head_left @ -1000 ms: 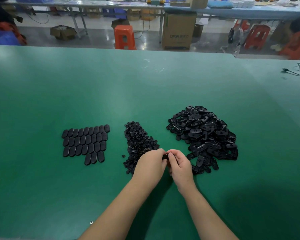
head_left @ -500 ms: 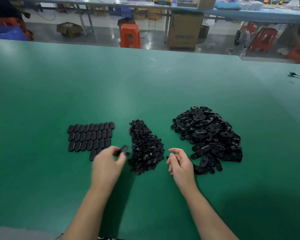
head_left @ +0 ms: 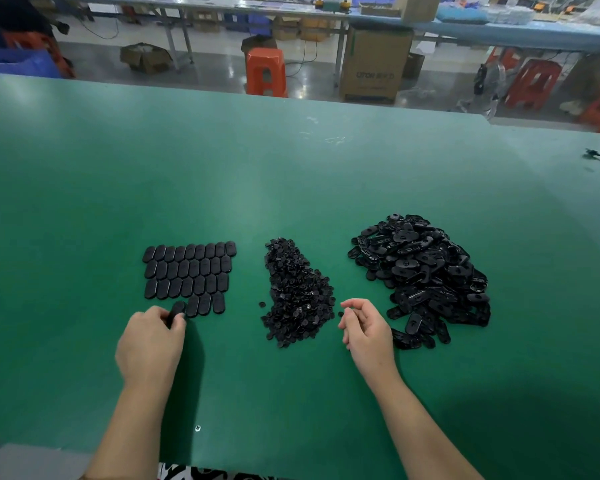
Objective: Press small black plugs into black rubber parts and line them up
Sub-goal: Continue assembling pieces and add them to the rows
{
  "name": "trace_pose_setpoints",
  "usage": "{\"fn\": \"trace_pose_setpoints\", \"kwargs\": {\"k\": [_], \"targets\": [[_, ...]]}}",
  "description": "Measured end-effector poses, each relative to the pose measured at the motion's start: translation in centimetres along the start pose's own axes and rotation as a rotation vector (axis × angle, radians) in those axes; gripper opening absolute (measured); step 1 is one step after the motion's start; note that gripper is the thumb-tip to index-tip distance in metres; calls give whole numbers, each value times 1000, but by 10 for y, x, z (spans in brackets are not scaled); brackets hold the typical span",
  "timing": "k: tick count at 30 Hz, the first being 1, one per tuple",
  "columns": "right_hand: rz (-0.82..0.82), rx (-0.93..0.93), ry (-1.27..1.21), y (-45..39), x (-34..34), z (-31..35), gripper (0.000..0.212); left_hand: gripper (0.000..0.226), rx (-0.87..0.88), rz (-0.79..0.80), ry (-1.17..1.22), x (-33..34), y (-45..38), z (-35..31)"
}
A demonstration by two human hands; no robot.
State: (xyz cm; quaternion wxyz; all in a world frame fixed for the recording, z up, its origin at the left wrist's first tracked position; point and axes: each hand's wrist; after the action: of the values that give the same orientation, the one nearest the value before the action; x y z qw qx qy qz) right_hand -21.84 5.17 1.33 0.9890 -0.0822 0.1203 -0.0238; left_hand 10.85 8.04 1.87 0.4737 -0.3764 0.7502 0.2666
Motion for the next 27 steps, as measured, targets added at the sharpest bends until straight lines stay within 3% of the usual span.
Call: {"fn": "trace_pose_setpoints", "kwargs": {"k": [20,23,27], "targets": [[-4,10,-17,-1,1,-3,24,34,36,-60,64,0,-5,-3],[-1,14,-18,-1,2,-3,22,26,163,-94,163,-2,7,-12],[2,13,-9,-1,1,-2,22,15,430,58,192,6,34,-38]]}}
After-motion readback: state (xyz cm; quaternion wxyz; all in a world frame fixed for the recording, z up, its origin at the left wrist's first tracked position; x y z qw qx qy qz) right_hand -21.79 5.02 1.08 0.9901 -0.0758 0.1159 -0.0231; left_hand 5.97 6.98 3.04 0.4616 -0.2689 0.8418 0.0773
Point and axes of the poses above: each hand's wrist, its own y-axis away from the middle knuckle, its own x-axis out of the palm, z = x × y, and after that the axes turned 13 degrees about -x, right-handed
